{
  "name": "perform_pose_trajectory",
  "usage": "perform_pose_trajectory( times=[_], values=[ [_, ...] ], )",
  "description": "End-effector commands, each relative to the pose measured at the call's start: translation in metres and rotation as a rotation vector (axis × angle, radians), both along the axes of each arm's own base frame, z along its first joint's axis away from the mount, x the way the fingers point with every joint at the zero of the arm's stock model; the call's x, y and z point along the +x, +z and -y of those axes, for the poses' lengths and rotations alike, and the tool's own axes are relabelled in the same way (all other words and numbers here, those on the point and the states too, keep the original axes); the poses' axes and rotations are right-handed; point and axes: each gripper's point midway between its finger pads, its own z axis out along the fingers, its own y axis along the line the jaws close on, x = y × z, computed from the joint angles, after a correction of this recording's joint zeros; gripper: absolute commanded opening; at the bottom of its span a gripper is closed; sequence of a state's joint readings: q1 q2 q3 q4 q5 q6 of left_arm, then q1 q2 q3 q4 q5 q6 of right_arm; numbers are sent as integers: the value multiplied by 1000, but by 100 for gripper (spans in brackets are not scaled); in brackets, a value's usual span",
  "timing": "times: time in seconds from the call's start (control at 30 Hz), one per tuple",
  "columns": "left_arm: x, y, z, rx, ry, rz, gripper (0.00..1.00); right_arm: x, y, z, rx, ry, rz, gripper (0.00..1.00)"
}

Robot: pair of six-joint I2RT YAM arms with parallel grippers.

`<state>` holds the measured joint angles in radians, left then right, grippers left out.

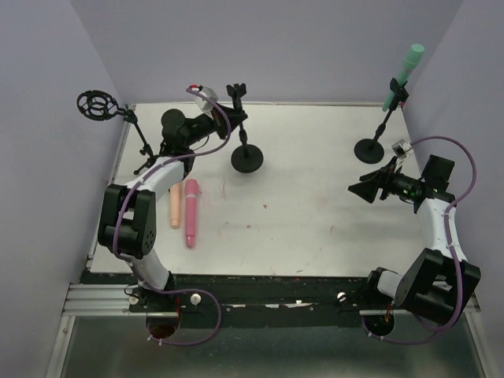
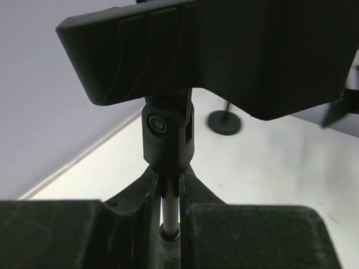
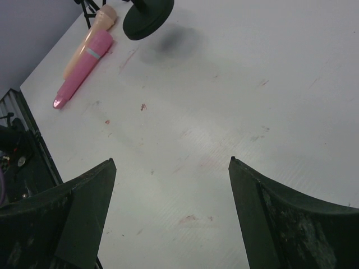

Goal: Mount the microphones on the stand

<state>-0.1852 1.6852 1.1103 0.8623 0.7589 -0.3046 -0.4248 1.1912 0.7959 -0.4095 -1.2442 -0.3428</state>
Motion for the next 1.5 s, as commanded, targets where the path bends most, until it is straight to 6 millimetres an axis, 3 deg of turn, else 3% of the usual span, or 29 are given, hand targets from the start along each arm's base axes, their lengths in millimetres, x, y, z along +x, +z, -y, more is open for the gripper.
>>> perform_pose_trajectory(
  times=[0.0,0.2,0.43,0.6,0.9,1.03,1.17,1.3,1.47],
  values=[
    [-78,24,67,55,-446,113,0,3,3,3,-22,-5,11,90],
    [-131,14,121,46,-668,166,0,2,4,2,-23,-4,14,90],
    [-155,-10,162,11,-670,197,0,2,1,3,-28,-5,12,90],
    [-167,-32,179,43,-657,192,4,3,-1,3,-21,-5,1,90],
    [-175,-55,171,47,-619,153,20,3,-4,4,-20,-6,-9,90],
    [-179,-56,165,33,-589,155,36,4,-5,4,-25,-9,-8,90],
    [-179,-52,151,22,-492,167,56,4,-4,5,-29,-10,-3,90],
    [-176,-53,134,16,-374,147,67,3,-3,4,-25,-6,-2,90],
    [-171,-62,107,-37,-158,39,70,2,-1,3,-28,-5,5,90]
  ],
)
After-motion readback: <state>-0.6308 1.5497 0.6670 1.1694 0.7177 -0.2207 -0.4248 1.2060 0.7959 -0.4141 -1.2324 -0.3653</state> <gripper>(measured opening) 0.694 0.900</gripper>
